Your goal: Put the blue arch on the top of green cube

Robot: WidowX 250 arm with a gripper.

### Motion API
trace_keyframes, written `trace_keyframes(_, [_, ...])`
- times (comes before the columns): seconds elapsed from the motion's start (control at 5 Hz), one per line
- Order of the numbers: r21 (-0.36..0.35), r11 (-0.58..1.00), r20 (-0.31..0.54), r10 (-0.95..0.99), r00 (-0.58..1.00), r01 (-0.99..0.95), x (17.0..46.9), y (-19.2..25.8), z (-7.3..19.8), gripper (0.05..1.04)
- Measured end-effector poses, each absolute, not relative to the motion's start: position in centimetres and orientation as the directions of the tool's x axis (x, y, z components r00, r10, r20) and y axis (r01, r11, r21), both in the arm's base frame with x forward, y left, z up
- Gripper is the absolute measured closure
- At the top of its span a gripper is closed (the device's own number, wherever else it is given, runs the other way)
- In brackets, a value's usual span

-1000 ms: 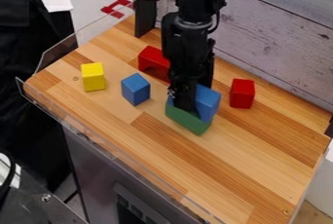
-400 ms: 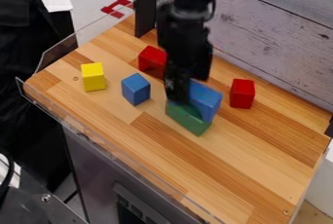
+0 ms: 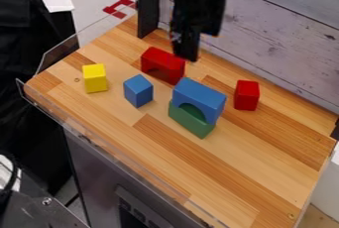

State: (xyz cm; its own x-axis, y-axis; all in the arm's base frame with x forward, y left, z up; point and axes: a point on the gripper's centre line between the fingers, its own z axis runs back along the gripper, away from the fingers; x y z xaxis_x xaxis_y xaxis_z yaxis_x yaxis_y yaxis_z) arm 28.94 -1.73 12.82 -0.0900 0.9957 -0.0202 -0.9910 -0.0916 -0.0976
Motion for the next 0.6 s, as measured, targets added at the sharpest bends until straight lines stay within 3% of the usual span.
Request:
trace_keyframes(0.4, [-0.113, 0.018, -0.041, 0.999, 0.023, -0.993, 28.7, -6.7, 12.7, 0.085])
trace_keyframes(0.6, [-0.087, 0.051, -0.062, 0.996, 0.057, -0.995, 28.8, -8.6, 11.1, 0.085])
